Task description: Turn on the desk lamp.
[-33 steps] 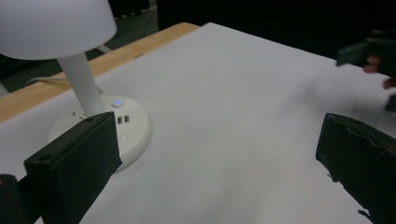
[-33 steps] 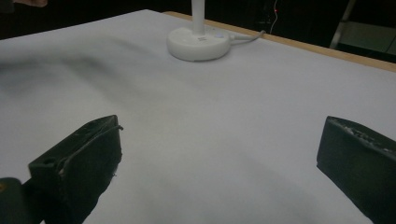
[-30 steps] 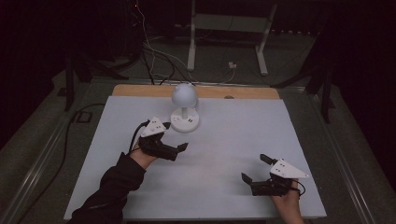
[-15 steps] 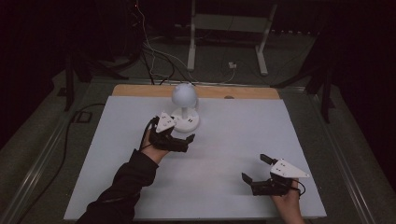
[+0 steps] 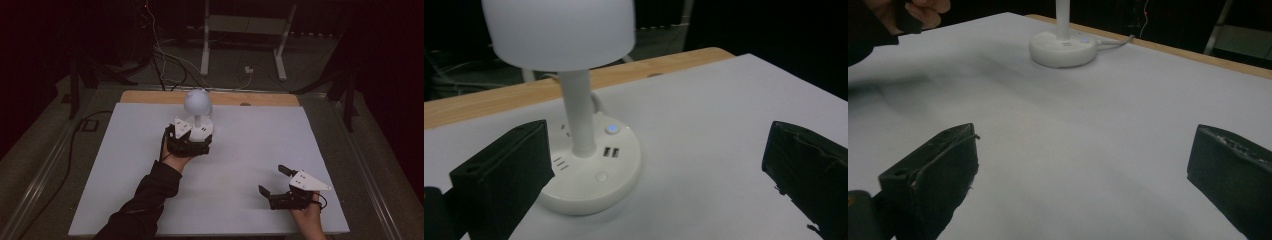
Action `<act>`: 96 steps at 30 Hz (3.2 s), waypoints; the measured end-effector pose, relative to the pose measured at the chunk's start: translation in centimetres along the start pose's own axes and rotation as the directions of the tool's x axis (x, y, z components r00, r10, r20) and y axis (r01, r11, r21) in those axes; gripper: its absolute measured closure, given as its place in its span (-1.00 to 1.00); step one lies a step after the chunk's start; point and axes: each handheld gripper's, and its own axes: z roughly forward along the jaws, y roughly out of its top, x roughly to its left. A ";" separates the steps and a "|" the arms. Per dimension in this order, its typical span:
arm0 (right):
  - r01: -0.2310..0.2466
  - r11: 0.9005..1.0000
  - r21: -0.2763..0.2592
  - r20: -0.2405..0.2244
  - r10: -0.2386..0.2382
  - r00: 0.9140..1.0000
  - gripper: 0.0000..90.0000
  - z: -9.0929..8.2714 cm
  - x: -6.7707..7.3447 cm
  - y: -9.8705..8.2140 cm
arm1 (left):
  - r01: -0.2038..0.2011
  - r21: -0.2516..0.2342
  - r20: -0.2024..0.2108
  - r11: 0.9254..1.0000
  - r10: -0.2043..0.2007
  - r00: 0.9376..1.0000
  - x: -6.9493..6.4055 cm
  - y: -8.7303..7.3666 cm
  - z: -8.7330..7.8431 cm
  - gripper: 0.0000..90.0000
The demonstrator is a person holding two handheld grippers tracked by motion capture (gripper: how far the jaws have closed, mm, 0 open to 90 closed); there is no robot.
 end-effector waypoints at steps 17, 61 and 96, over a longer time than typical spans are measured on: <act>0.001 1.000 -0.008 -0.007 -0.001 1.000 -1.00 -0.1 -0.1 0.0 | 0.044 0.011 -0.195 0.999 -0.041 0.980 -0.7 -1.3 3.2 -0.86; -0.013 1.000 -0.004 -0.020 0.013 1.000 -1.00 -0.1 -0.2 0.0 | 0.017 0.090 -0.162 0.996 -0.002 0.987 2.0 -3.2 6.7 1.00; -0.012 1.000 0.002 -0.025 0.012 1.000 -1.00 -0.2 -0.1 0.0 | -0.019 0.106 -0.142 0.994 0.034 0.989 1.9 -4.4 7.7 1.00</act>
